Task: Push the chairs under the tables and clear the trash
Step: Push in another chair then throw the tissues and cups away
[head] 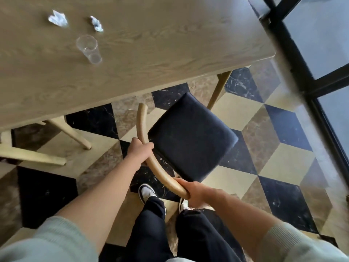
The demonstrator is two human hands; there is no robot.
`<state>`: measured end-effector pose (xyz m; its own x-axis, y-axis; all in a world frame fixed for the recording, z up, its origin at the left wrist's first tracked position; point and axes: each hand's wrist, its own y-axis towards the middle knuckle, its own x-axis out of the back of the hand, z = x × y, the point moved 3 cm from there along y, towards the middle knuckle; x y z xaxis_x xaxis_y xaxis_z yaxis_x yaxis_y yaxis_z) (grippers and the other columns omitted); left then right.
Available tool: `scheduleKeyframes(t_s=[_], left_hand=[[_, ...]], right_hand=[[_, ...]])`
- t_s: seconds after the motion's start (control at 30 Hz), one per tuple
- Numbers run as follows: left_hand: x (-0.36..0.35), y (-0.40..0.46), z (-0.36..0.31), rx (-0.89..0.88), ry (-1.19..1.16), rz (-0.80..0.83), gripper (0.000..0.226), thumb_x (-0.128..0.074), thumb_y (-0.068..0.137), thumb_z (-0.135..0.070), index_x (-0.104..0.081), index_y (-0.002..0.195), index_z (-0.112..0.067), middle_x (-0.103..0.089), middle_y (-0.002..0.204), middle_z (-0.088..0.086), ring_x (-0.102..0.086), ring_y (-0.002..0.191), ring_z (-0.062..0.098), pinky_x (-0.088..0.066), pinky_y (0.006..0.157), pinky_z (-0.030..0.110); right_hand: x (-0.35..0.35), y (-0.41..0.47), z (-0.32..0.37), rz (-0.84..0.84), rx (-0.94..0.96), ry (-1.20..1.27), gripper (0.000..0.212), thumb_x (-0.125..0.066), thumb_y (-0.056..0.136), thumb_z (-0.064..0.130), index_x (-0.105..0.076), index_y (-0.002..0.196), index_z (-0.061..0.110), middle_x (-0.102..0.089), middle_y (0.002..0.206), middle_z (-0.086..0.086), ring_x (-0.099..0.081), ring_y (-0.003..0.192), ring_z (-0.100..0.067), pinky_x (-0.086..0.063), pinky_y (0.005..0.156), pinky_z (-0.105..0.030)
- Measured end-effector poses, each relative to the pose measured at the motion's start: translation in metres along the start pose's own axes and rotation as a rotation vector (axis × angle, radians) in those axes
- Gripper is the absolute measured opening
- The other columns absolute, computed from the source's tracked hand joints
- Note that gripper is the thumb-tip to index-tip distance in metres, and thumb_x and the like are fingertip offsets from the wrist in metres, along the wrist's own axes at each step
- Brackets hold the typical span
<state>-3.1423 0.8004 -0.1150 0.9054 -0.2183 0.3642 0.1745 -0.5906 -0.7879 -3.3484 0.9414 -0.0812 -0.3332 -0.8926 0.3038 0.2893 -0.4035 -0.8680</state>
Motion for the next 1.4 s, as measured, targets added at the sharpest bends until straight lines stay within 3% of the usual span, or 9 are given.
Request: scheduleKeyframes(t_s=[0.07,0.23,0.37,0.53,0.7,0.8,1.03,1.23,1.4], left_hand=[[0.012,-0.003,0.007,0.065,-0.109,-0.013,0.039,-0.070,0.086,-0.020,-0.048,0.118,-0.014,-0.062,0.107,0.012,-0.065,0.084,0.027,-0.057,0.042,0.034],[0.019,-0.014,0.008,0.116,-0.184,-0.094,0.045,-0.076,0.088,-0.029,-0.049,0.120,-0.012,-0.065,0.107,0.010,-0.068,0.092,0.028,-0.062,0.050,0.037],[0.012,-0.014,-0.018,-0.009,-0.208,-0.145,0.061,-0.079,0.086,-0.029,-0.042,0.133,-0.017,-0.060,0.119,0.006,-0.066,0.100,0.024,-0.062,0.050,0.034],[-0.031,-0.008,-0.073,0.041,-0.237,-0.086,0.030,-0.062,0.098,-0.011,-0.052,0.125,-0.004,-0.064,0.114,0.016,-0.073,0.087,0.024,-0.066,0.066,0.043],[-0.099,-0.015,-0.114,0.084,-0.244,-0.032,0.030,-0.057,0.101,-0.012,-0.046,0.129,-0.008,-0.063,0.117,0.016,-0.072,0.091,0.026,-0.064,0.074,0.046],[-0.123,-0.021,-0.138,0.093,-0.229,0.030,0.036,-0.058,0.101,-0.020,-0.049,0.133,-0.005,-0.063,0.118,0.015,-0.070,0.096,0.024,-0.063,0.067,0.042],[-0.151,-0.036,-0.170,0.147,-0.192,0.206,0.041,-0.065,0.095,-0.038,-0.048,0.127,-0.017,-0.061,0.122,0.010,-0.064,0.108,0.027,-0.061,0.072,0.045],[-0.132,-0.041,-0.161,0.106,-0.237,0.156,0.027,-0.057,0.100,-0.032,-0.056,0.119,-0.013,-0.065,0.106,0.003,-0.067,0.100,0.025,-0.061,0.077,0.045],[-0.065,-0.049,-0.143,0.060,-0.231,0.115,0.031,-0.054,0.100,-0.026,-0.053,0.128,-0.014,-0.062,0.124,0.010,-0.068,0.099,0.027,-0.061,0.077,0.045]], right_hand=[[0.017,0.004,0.003,-0.019,0.015,-0.090,0.094,-0.060,0.079,0.012,-0.016,0.148,0.058,-0.060,0.112,0.003,-0.059,0.097,-0.023,-0.049,0.081,-0.038],[0.076,0.018,-0.018,-0.157,-0.050,-0.264,0.063,-0.063,0.084,0.015,-0.050,0.137,0.045,-0.065,0.111,0.003,-0.063,0.101,-0.023,-0.054,0.088,-0.042],[0.144,0.023,-0.050,-0.362,-0.099,-0.366,0.037,-0.061,0.086,0.017,-0.067,0.117,0.038,-0.062,0.094,0.008,-0.053,0.084,-0.016,-0.038,0.075,-0.032],[0.225,0.021,-0.113,-0.515,-0.103,-0.472,0.025,-0.064,0.087,0.019,-0.072,0.105,0.035,-0.071,0.100,0.006,-0.059,0.096,-0.021,-0.044,0.089,-0.034],[0.291,0.020,-0.179,-0.534,-0.075,-0.540,0.036,-0.061,0.077,0.011,-0.072,0.103,0.034,-0.074,0.097,0.006,-0.063,0.105,-0.017,-0.018,0.119,-0.038],[0.324,0.017,-0.205,-0.546,-0.055,-0.558,0.033,-0.065,0.082,0.014,-0.072,0.106,0.034,-0.074,0.099,0.007,-0.063,0.109,-0.017,-0.014,0.121,-0.038],[0.369,0.003,-0.241,-0.794,-0.181,-0.439,0.025,-0.068,0.089,0.031,-0.073,0.111,0.020,-0.064,0.112,-0.007,-0.048,0.119,-0.027,-0.035,0.106,-0.040],[0.371,-0.001,-0.210,-0.681,-0.184,-0.450,0.033,-0.068,0.088,0.020,-0.066,0.121,0.018,-0.056,0.121,-0.012,-0.049,0.115,-0.030,-0.046,0.098,-0.044],[0.367,0.019,-0.080,-0.583,0.047,-0.346,0.041,-0.054,0.089,0.002,-0.065,0.124,0.021,-0.052,0.127,-0.004,-0.049,0.120,-0.028,-0.047,0.087,-0.040]])
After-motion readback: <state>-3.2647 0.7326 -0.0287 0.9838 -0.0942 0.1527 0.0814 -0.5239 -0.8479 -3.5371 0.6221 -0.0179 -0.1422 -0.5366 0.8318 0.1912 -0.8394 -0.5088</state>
